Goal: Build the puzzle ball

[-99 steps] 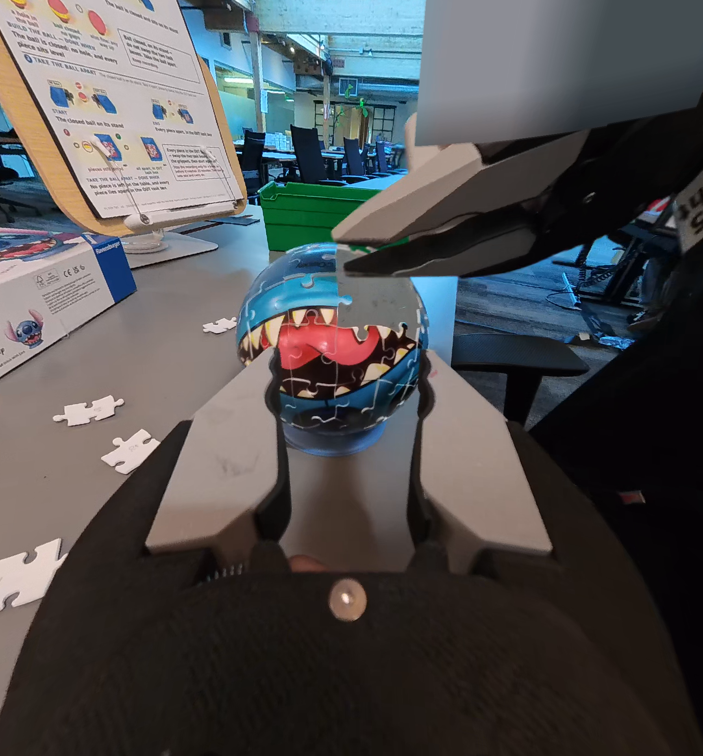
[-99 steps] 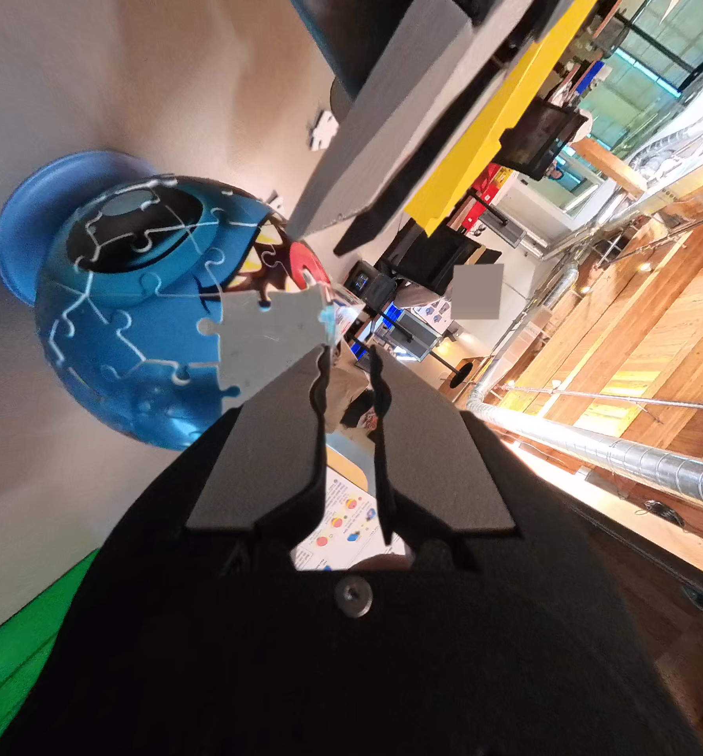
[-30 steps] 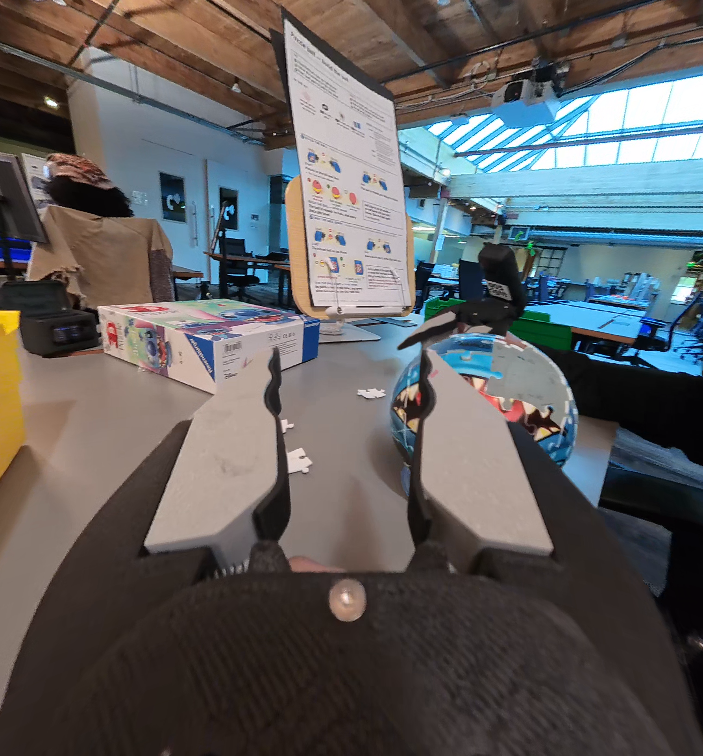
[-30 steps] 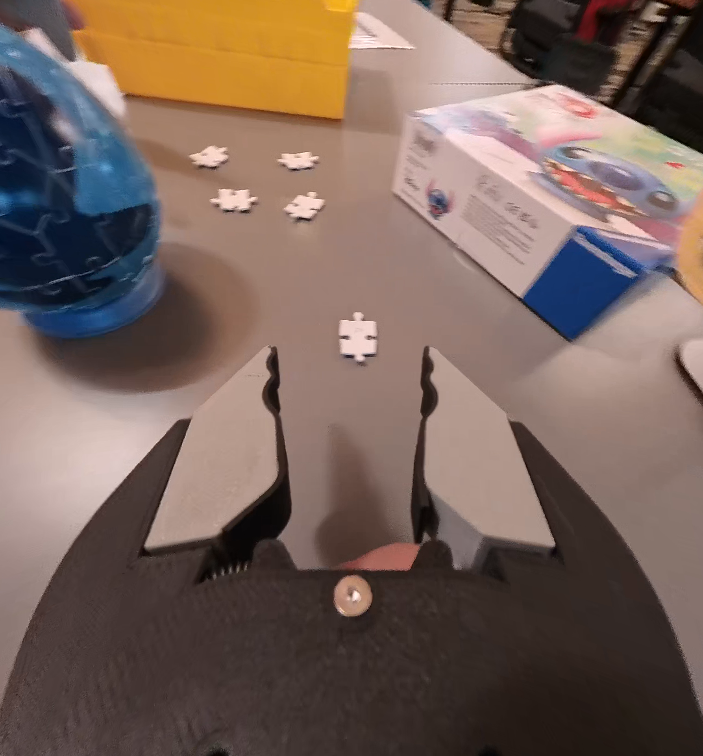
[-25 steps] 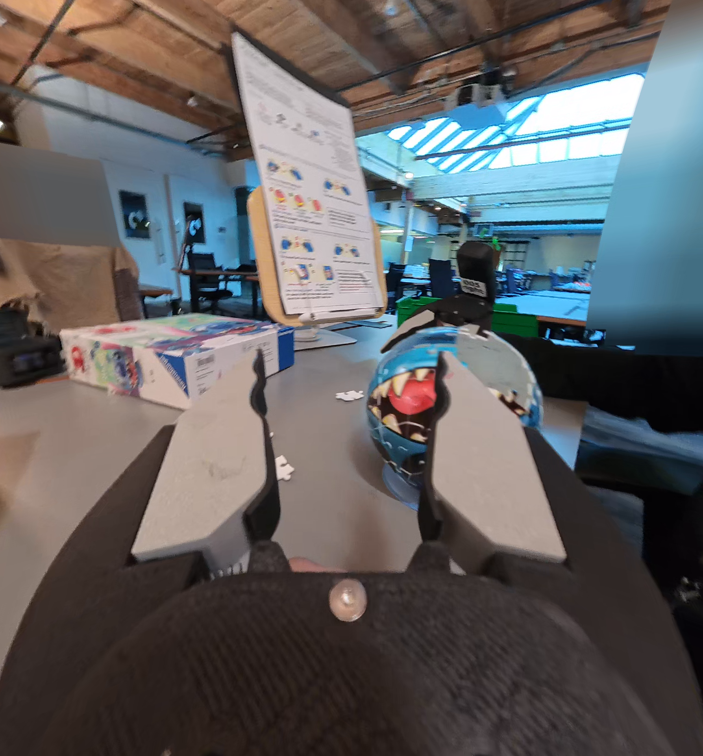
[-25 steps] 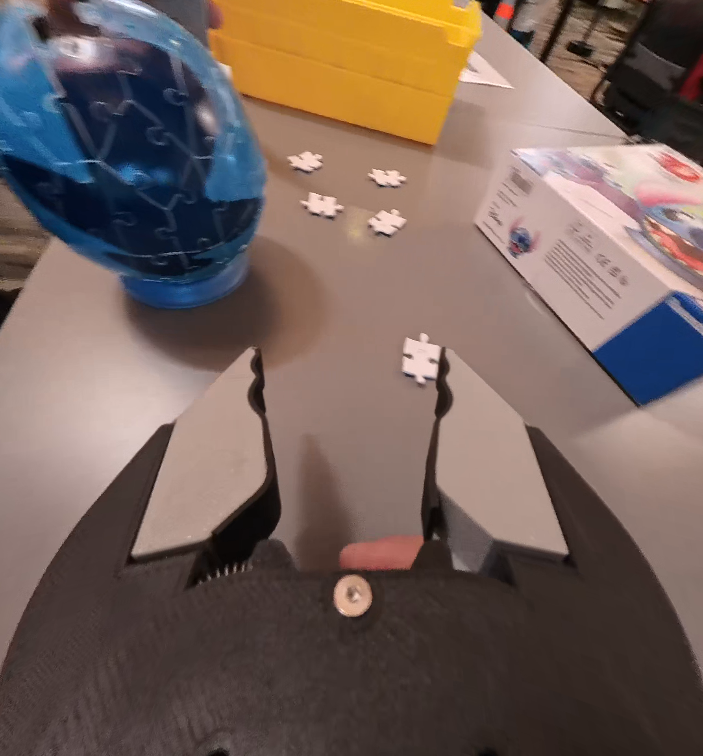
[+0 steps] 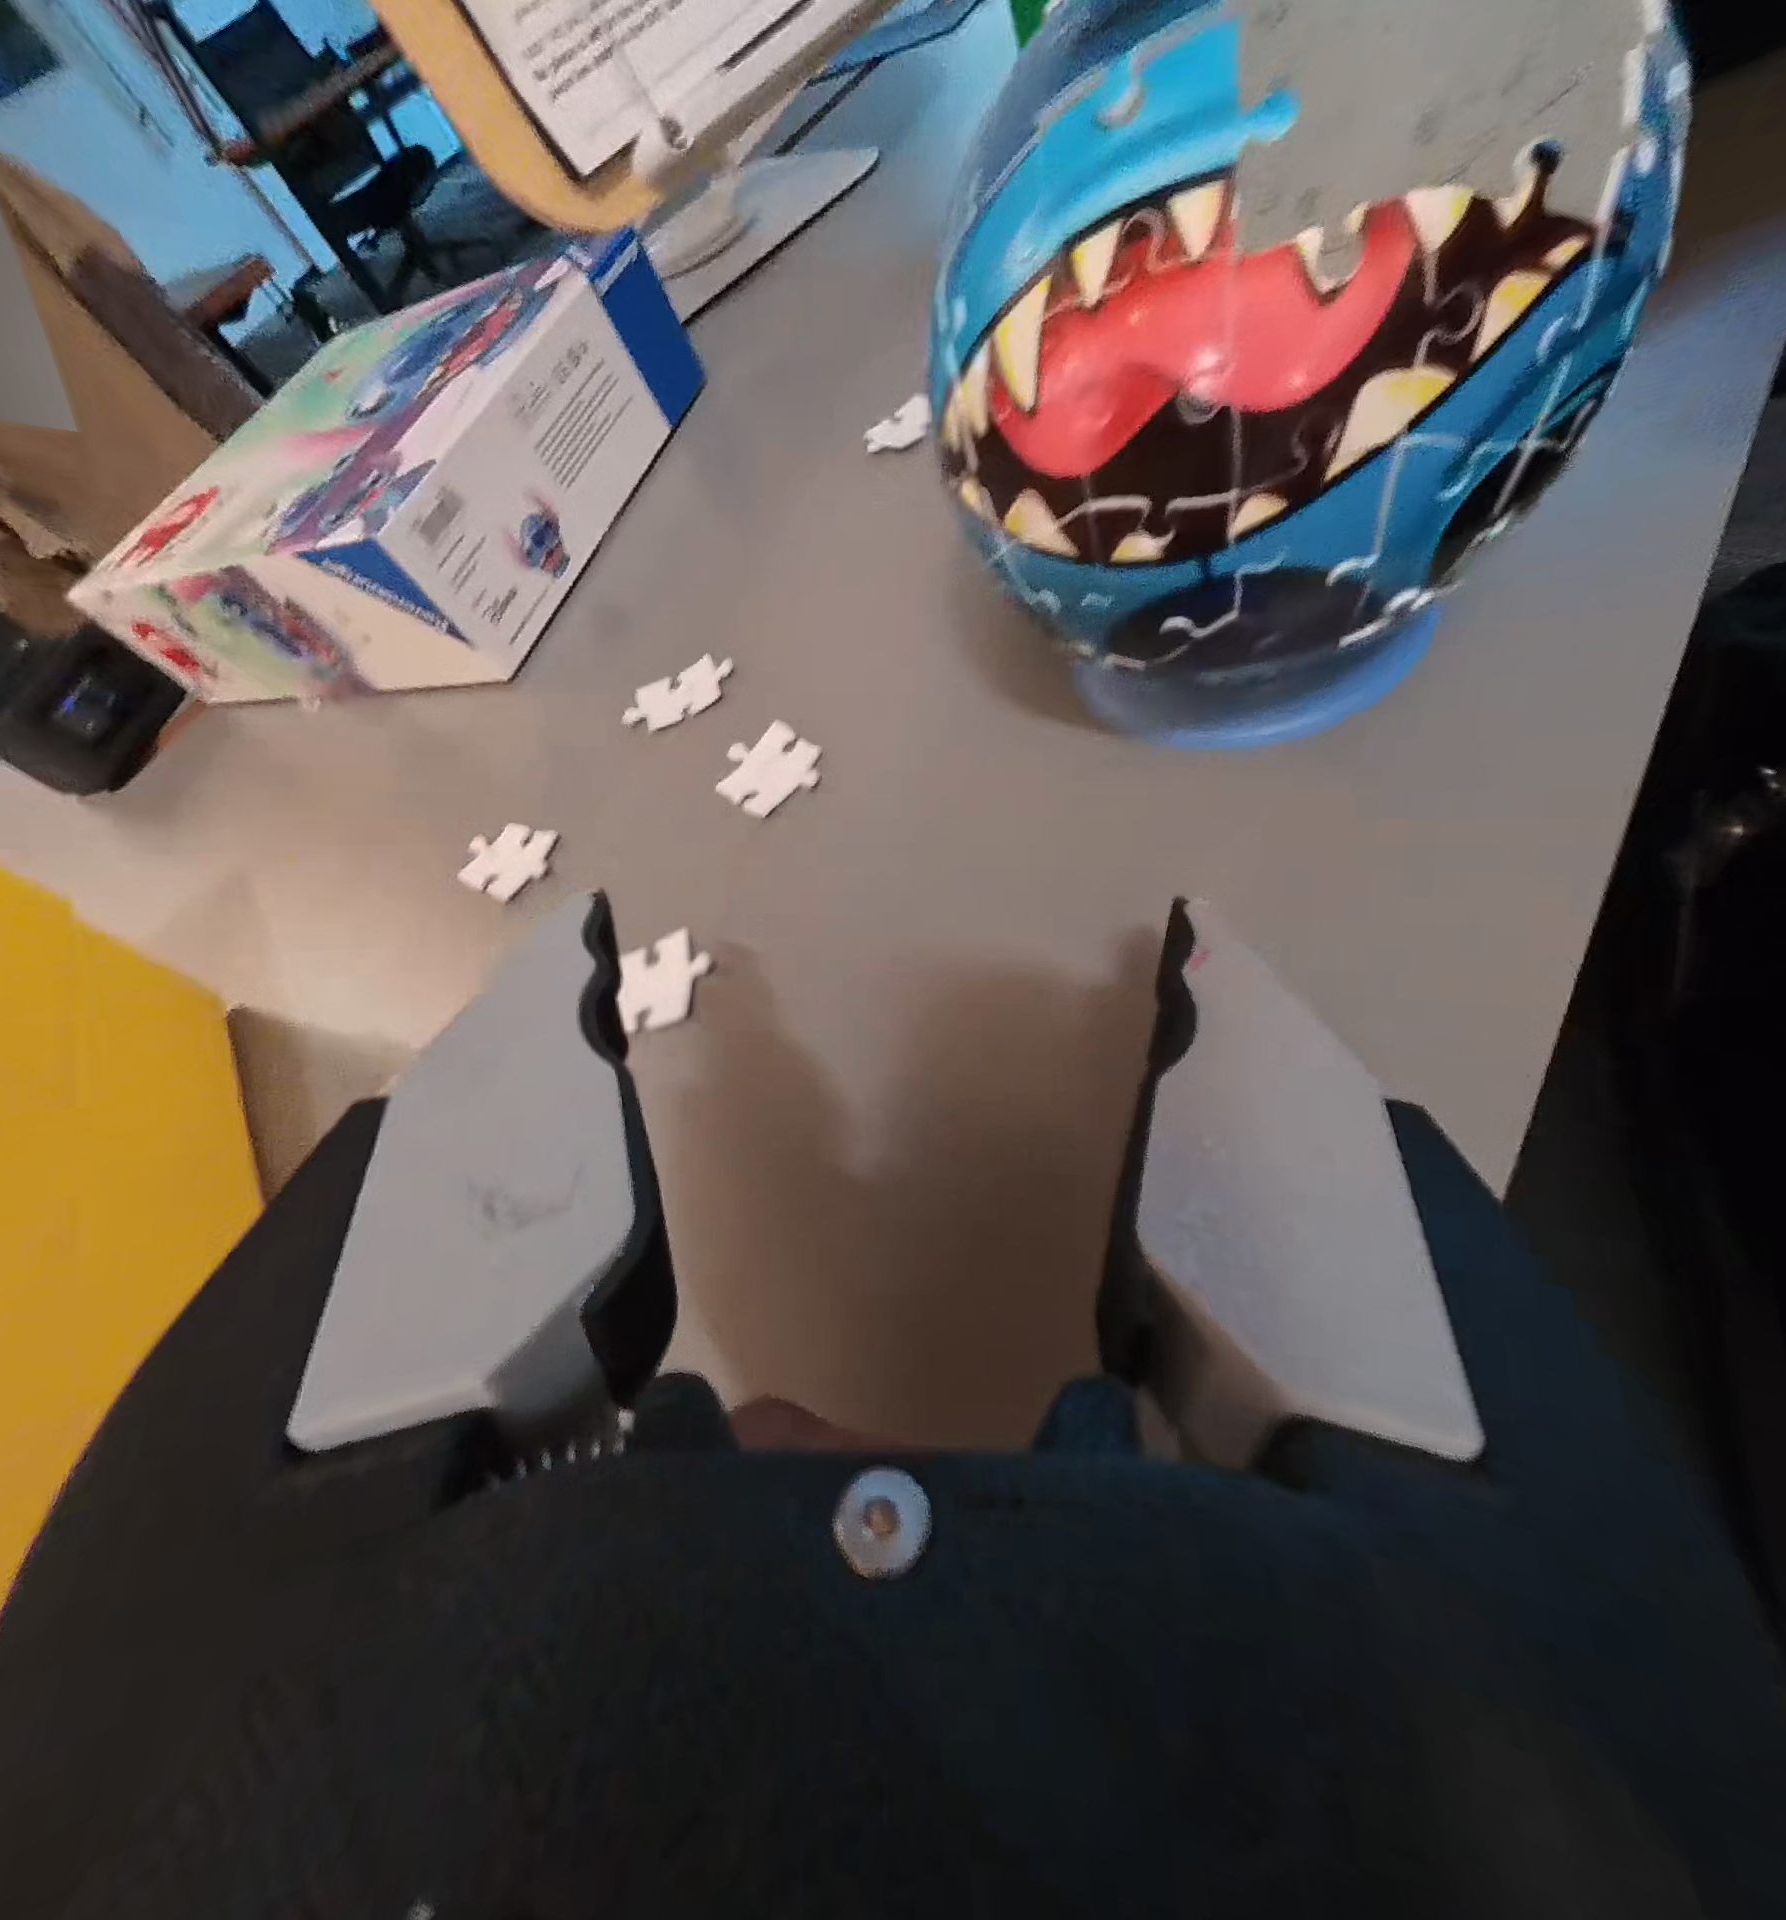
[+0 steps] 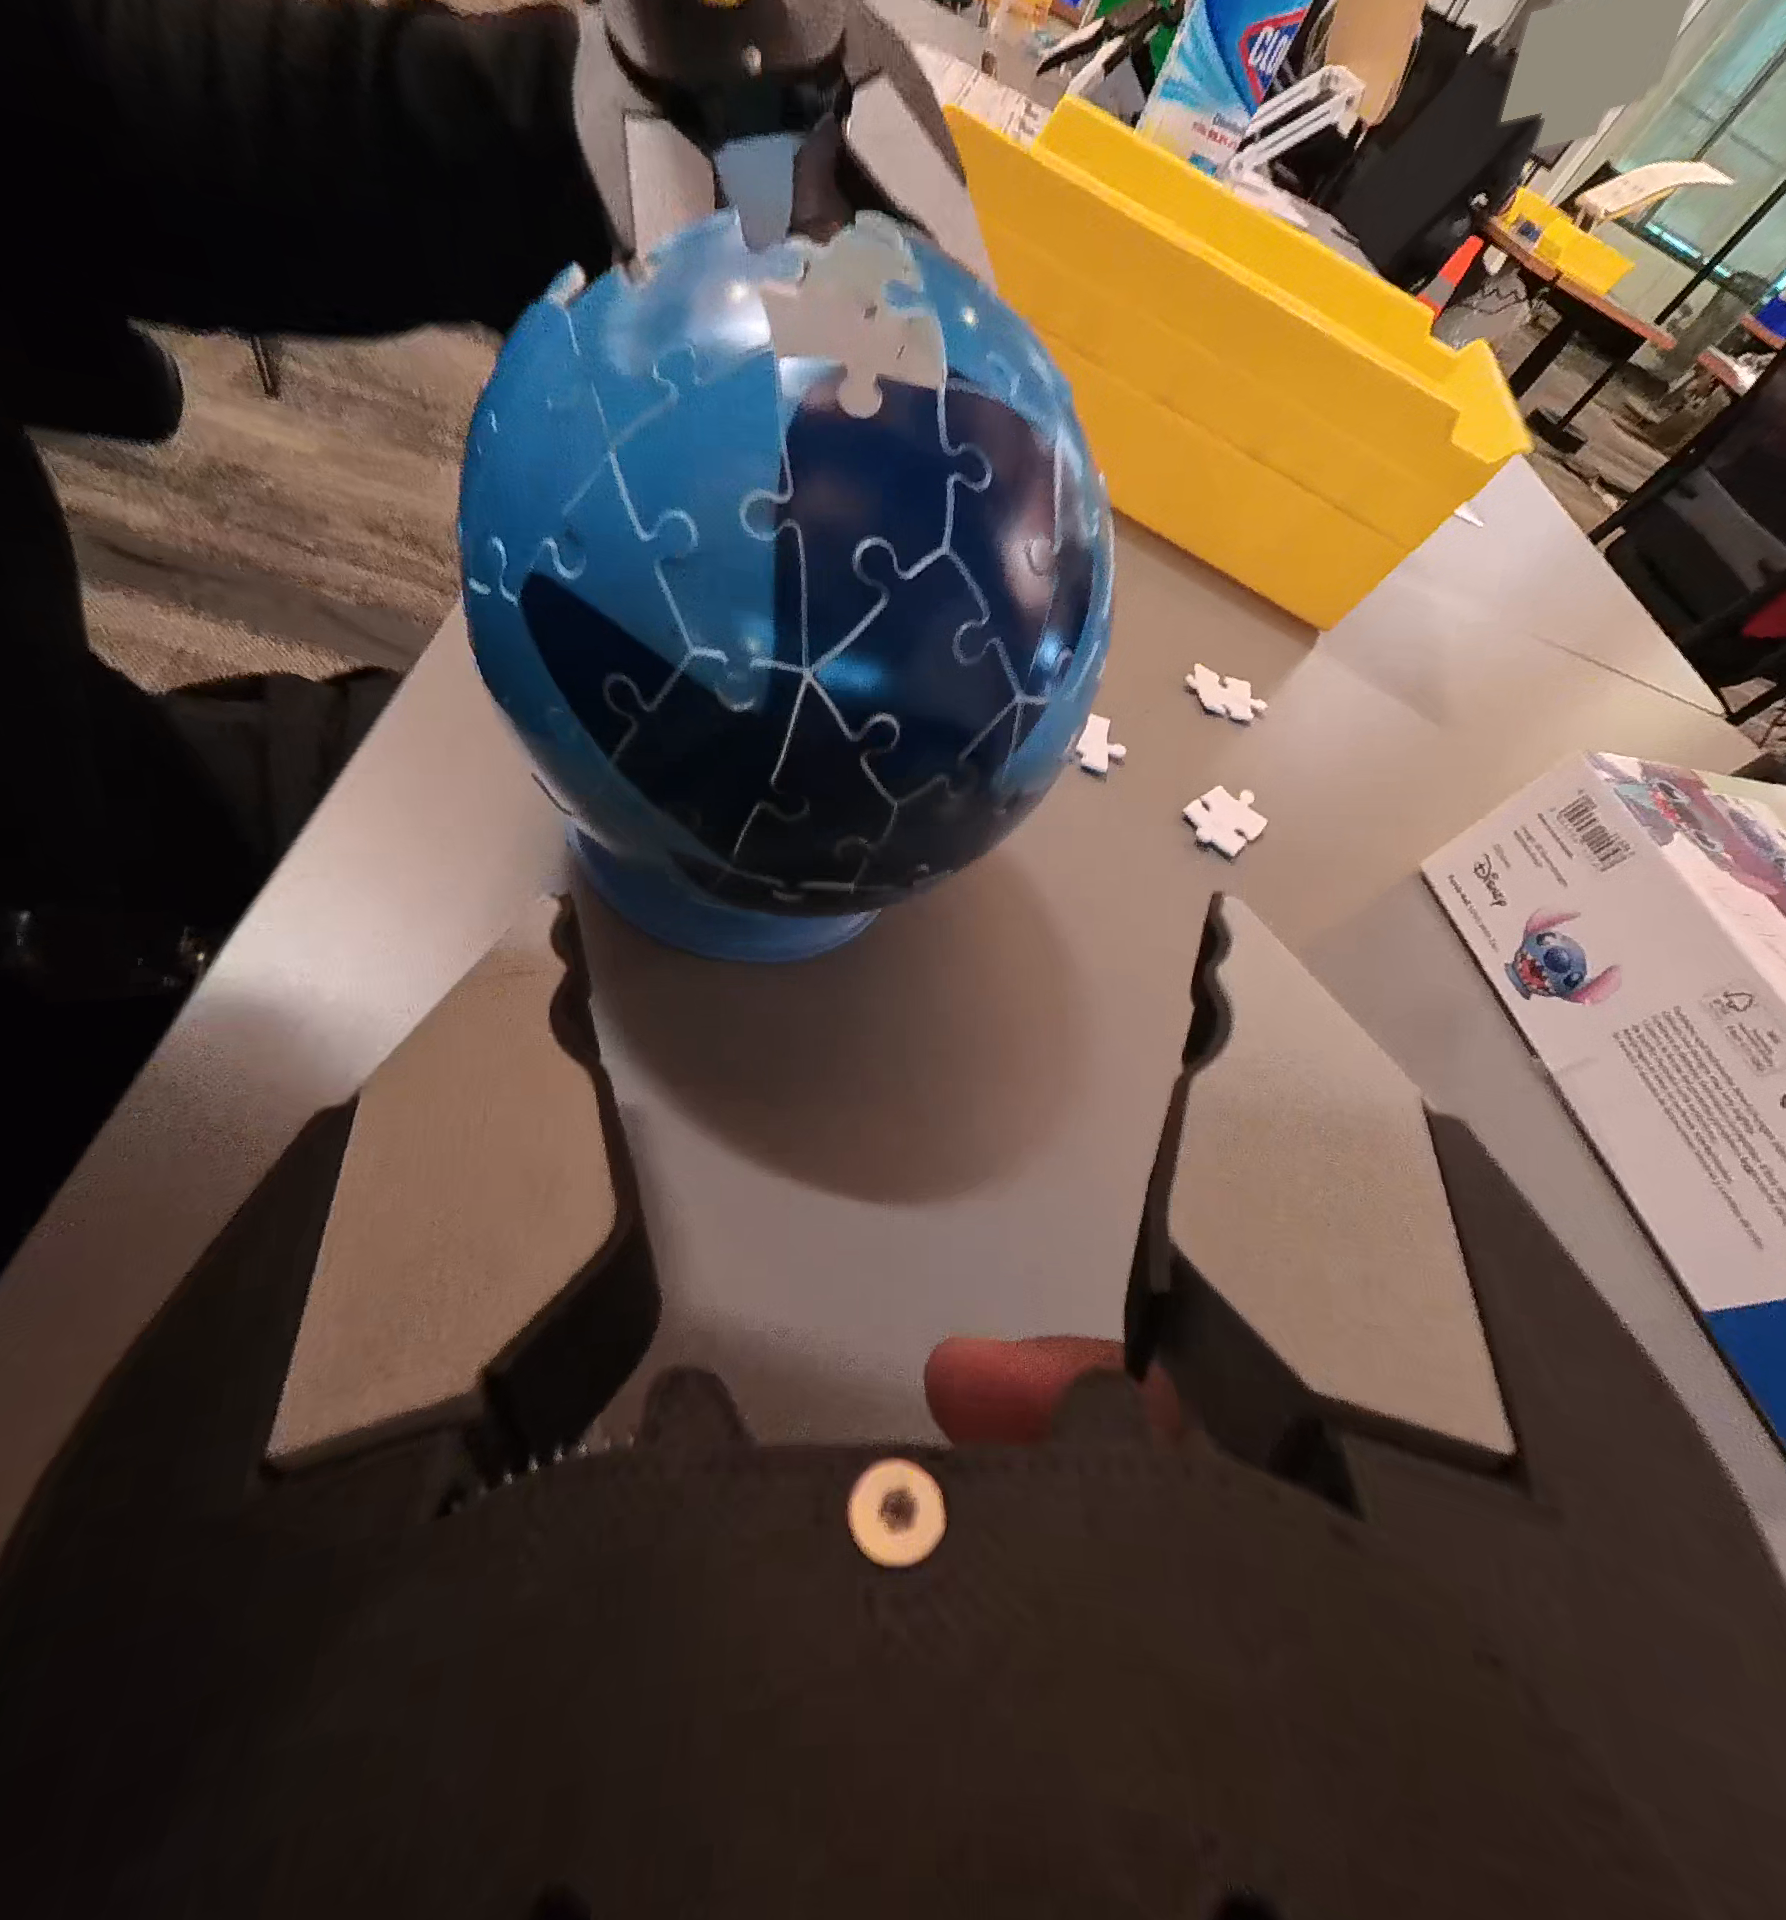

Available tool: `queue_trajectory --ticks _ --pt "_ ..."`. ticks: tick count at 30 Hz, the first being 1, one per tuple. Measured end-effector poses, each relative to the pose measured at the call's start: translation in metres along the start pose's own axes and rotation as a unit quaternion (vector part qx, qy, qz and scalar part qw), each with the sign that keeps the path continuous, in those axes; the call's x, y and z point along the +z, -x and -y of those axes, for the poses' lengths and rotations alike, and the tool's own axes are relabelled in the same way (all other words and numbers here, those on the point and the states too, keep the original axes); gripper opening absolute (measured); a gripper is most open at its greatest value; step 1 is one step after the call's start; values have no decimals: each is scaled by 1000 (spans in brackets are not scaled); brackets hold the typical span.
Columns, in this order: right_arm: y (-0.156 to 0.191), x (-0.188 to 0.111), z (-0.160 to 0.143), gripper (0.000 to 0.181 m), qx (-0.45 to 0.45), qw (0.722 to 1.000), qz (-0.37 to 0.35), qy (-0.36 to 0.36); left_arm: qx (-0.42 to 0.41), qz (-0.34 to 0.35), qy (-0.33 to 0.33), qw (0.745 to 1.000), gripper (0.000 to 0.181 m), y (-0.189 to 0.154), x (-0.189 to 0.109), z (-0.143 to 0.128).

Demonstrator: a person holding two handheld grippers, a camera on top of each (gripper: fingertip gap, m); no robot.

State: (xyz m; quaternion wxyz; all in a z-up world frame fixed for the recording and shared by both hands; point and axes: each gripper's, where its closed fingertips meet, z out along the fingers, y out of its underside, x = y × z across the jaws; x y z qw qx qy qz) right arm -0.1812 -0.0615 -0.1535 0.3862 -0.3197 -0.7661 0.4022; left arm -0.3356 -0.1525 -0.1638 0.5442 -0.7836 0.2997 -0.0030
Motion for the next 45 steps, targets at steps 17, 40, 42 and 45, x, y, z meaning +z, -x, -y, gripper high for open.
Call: queue_trajectory --ticks 17,40,42,45 --pt "-53 -7 -42 111 50 996 -59 52 -90 -34 -177 980 83 31 -16 37" --pt "-60 -6 -57 104 69 993 -49 88 -83 -44 -189 977 81 30 -15 41" --pt "-59 -5 -58 104 58 993 -54 93 -81 -36 -192 977 81 31 -16 41" --pt "-59 -5 -58 104 48 993 -60 95 -84 -15 -193 977 81 36 -16 41"
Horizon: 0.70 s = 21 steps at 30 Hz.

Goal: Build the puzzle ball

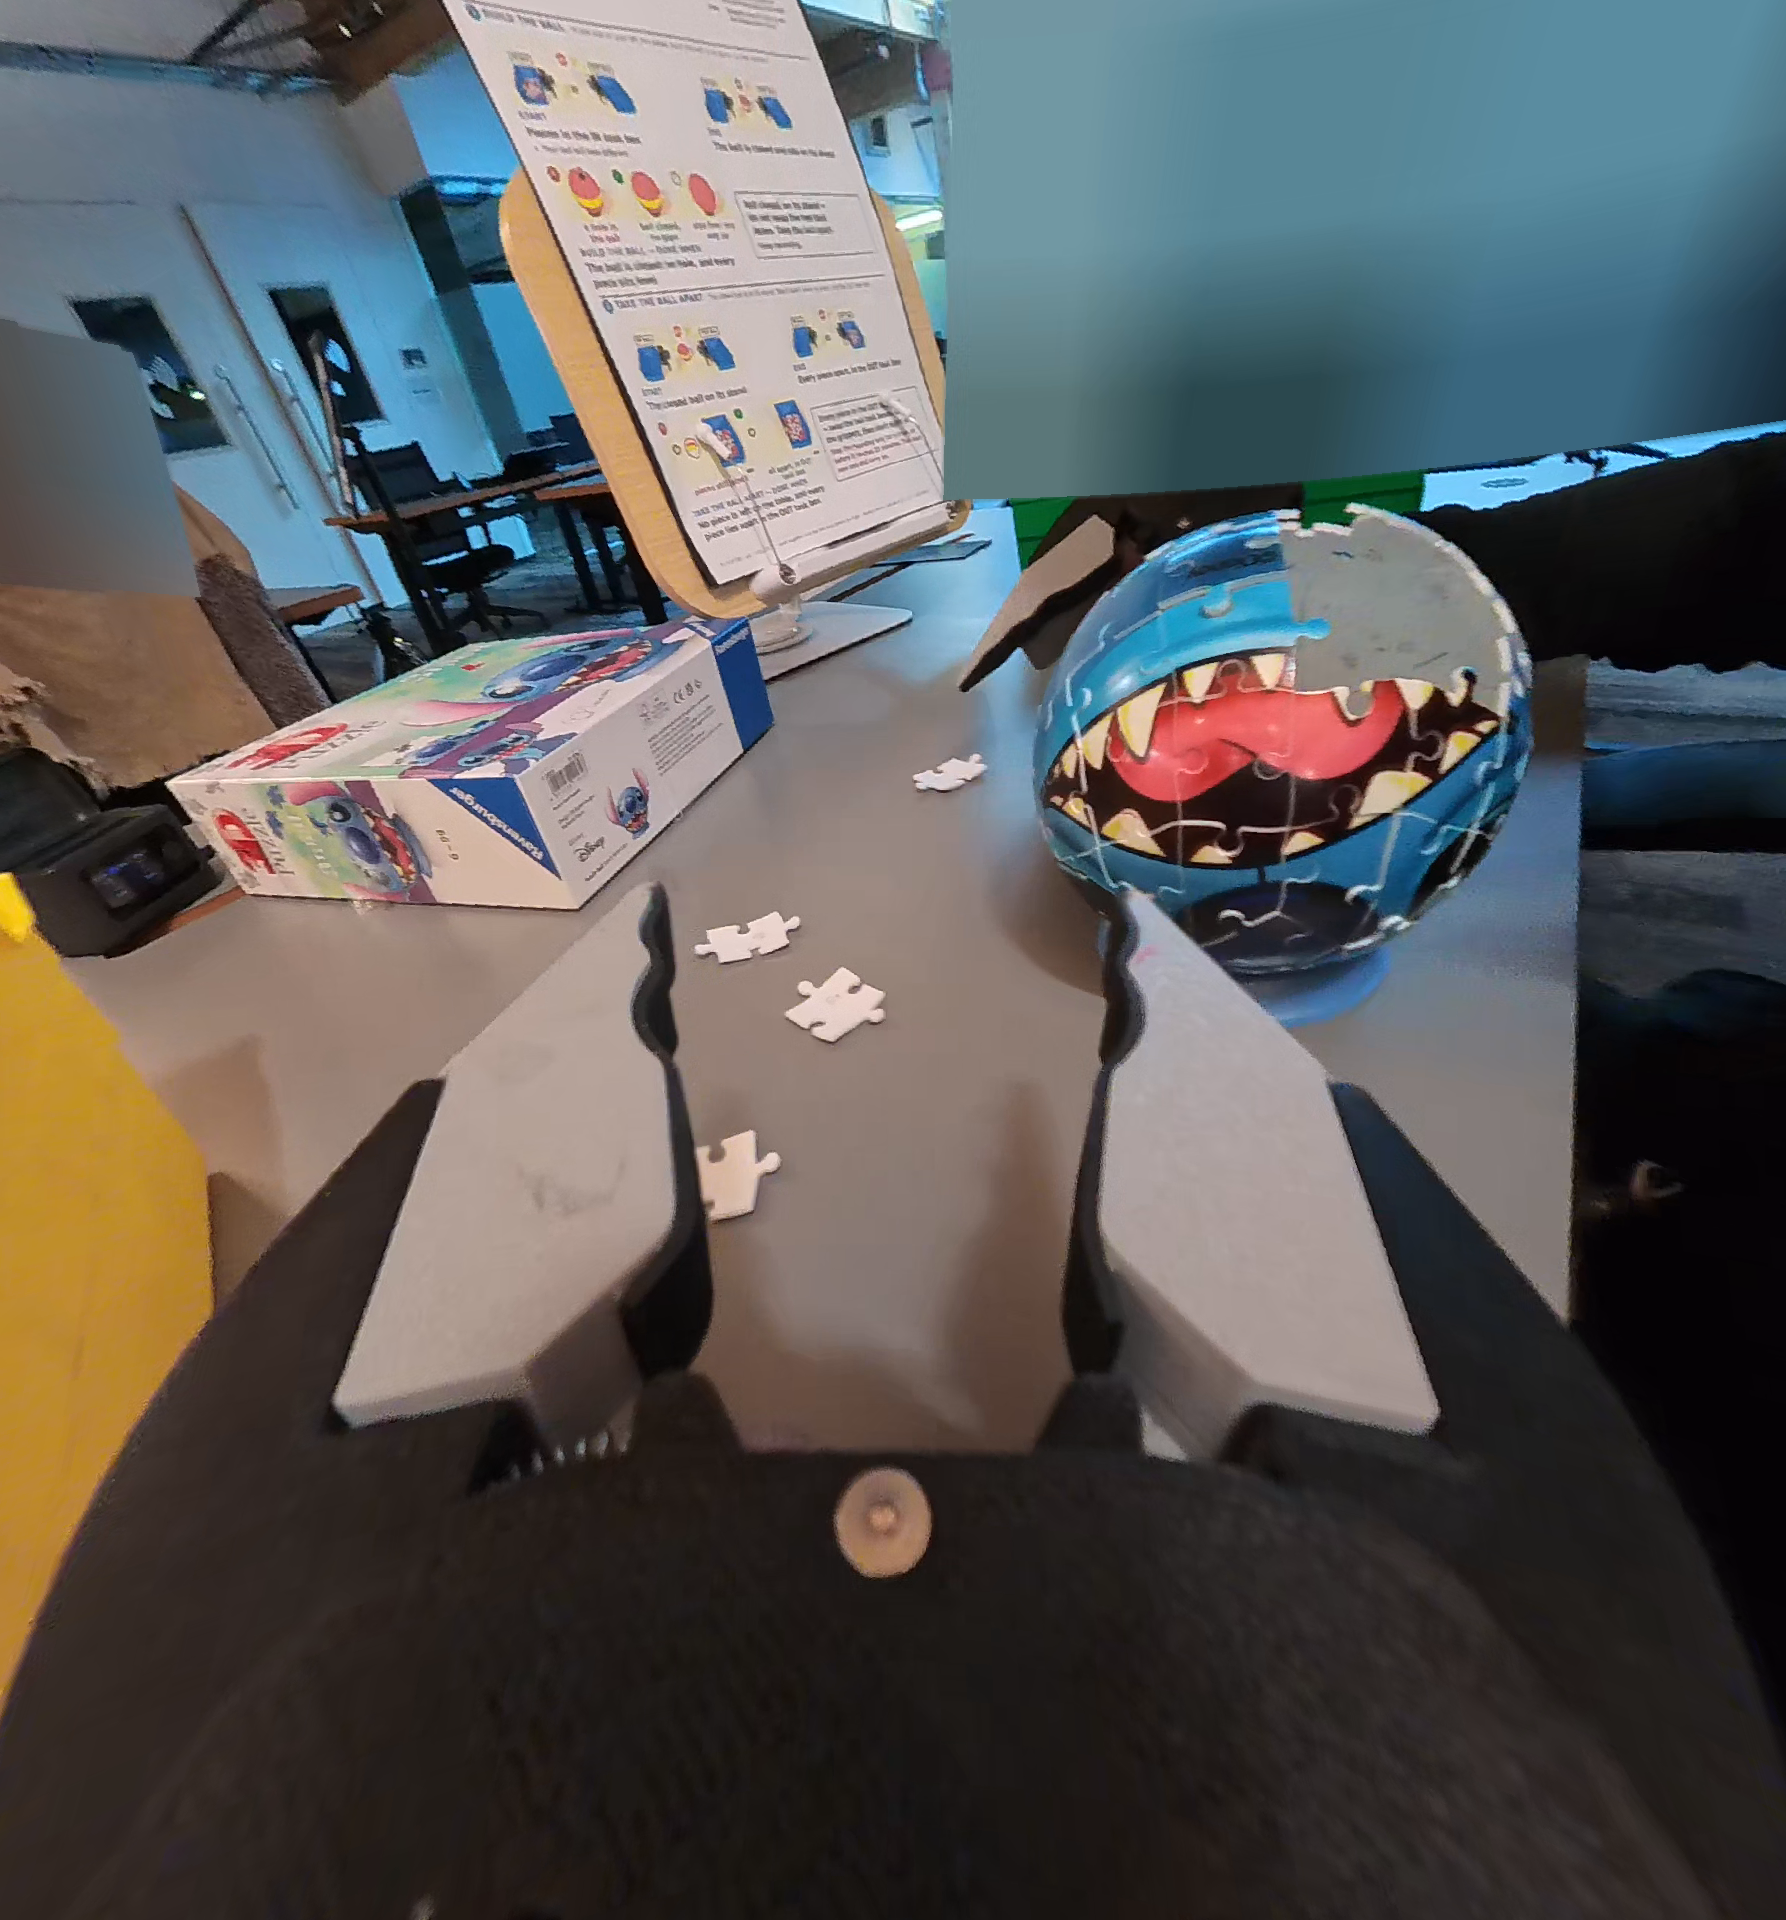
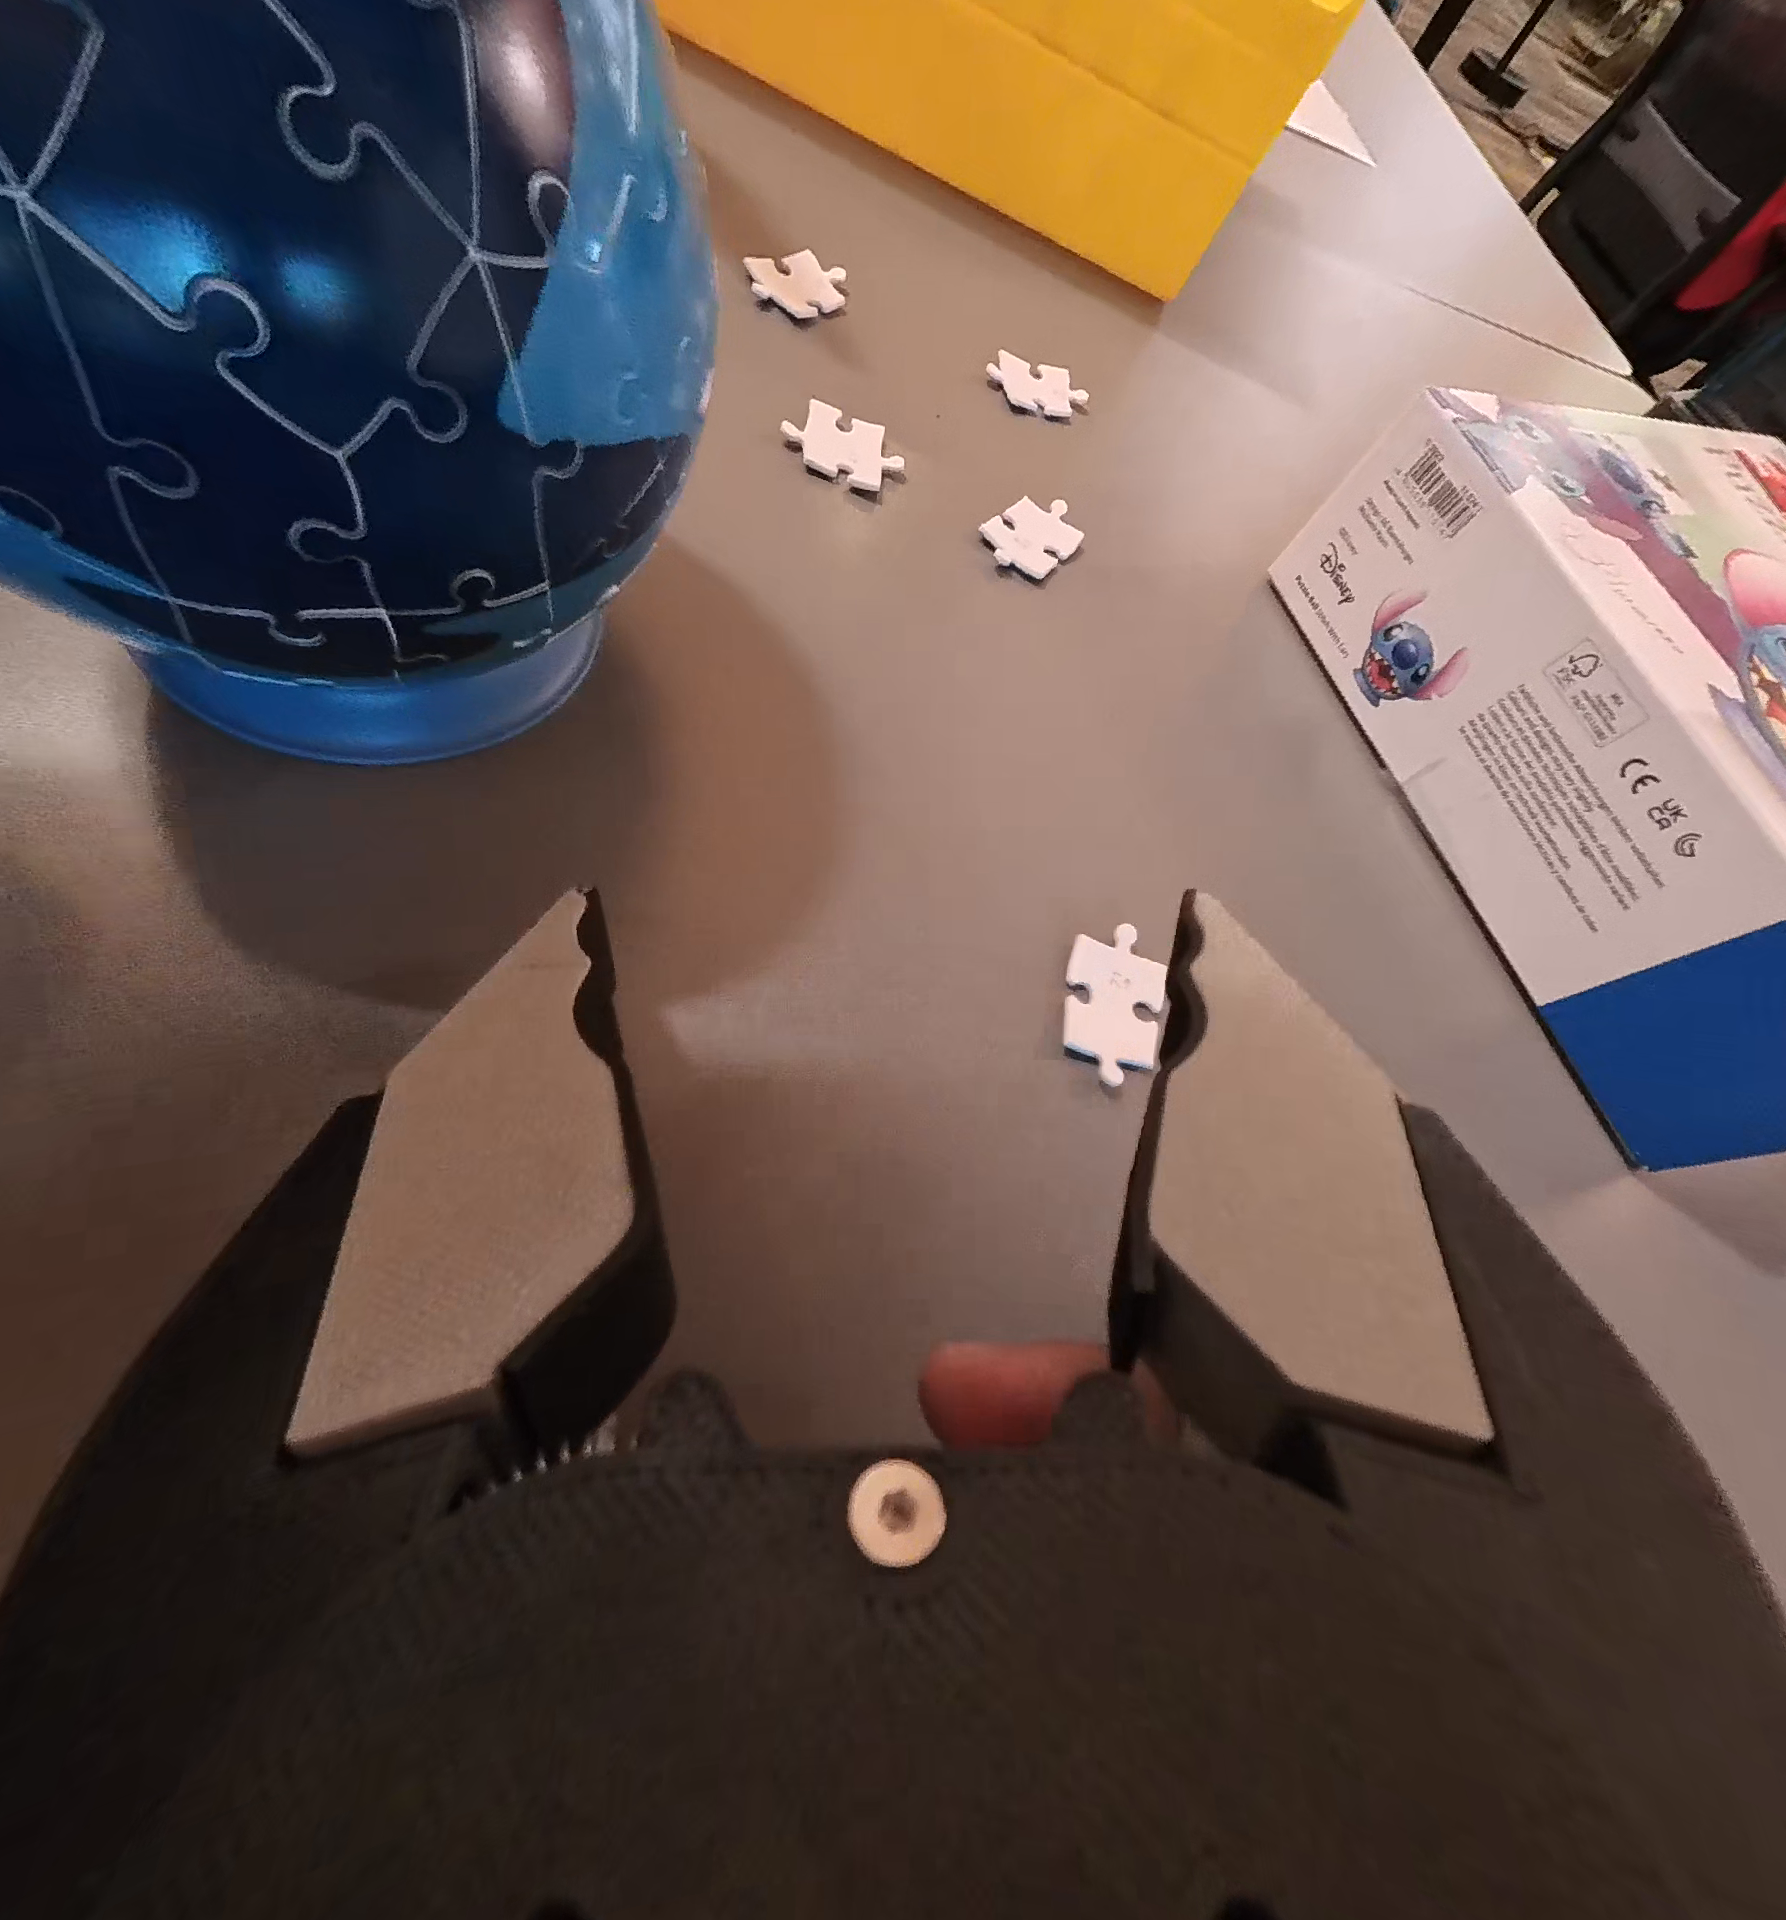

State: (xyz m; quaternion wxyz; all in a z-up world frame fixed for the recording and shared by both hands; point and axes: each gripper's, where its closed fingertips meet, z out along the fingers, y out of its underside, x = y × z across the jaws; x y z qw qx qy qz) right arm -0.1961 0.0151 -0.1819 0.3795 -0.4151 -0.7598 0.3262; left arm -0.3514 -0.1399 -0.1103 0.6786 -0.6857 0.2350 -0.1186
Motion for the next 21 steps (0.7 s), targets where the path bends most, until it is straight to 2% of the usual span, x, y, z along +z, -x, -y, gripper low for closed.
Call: queue_trajectory --ticks 7,14,21 --pt "4 -7 7 107 19 999 25 -32 2 80 -17 997 78 19 -6 4" --pt "13 -13 14 107 -2 997 49 -60 -22 133 -14 991 78 38 -8 3" --pt "-4 -28 39 99 65 982 61 -165 -19 213 -15 977 77 65 -13 1"
